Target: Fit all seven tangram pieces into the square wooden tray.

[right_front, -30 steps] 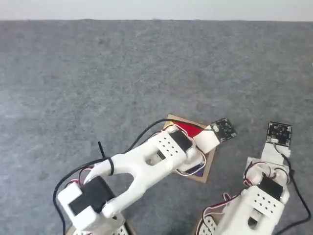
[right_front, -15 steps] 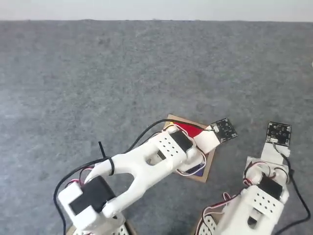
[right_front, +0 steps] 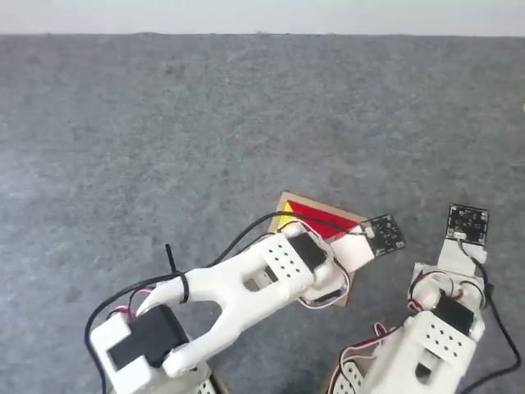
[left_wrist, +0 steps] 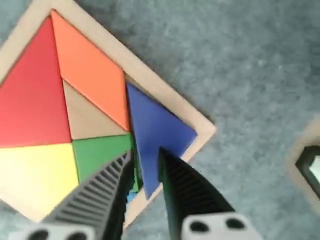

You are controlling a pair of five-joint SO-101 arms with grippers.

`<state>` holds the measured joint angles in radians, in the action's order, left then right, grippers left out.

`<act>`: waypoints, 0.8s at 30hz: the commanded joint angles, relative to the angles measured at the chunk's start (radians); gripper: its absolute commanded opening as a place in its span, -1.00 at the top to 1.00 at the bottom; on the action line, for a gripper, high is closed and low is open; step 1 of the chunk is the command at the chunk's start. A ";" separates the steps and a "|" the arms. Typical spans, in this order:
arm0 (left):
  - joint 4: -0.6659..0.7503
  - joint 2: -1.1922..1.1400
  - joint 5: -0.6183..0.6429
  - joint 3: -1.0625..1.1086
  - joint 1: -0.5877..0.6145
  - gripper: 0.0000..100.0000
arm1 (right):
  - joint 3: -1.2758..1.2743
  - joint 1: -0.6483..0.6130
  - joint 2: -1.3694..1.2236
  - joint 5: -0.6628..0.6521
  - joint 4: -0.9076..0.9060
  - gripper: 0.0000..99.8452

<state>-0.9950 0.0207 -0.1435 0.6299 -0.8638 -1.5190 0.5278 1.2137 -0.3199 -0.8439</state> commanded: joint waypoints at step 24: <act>-0.101 -0.003 0.014 -0.130 -0.006 0.84 | 0.049 -0.010 0.019 0.003 0.021 0.31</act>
<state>-1.0717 -0.1005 -0.1373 0.4687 -0.8654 -1.5190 0.5278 1.2137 -0.3199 -0.8439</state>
